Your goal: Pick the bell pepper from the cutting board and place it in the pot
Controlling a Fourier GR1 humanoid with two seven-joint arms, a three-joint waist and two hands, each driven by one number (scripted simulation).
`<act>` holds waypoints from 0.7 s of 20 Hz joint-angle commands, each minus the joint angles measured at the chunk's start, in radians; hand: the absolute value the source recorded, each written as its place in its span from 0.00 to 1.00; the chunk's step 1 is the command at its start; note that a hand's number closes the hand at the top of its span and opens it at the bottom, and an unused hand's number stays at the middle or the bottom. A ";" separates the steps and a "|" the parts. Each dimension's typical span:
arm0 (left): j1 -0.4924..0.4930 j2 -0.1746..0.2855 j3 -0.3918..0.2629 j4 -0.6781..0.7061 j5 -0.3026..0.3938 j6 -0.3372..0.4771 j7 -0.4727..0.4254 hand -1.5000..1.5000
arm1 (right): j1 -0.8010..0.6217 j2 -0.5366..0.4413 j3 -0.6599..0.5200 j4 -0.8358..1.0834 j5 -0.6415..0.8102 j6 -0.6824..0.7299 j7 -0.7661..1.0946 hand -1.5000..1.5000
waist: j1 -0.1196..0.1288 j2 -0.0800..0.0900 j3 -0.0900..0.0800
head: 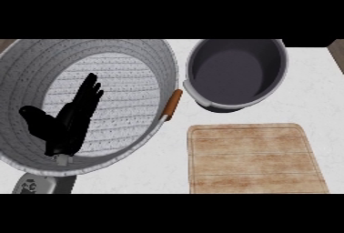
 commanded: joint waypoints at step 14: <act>-0.008 -0.032 -0.006 0.019 -0.032 0.000 -0.008 0.50 | -0.154 0.267 0.101 0.386 0.128 -0.069 0.062 0.00 | 0.004 0.003 0.001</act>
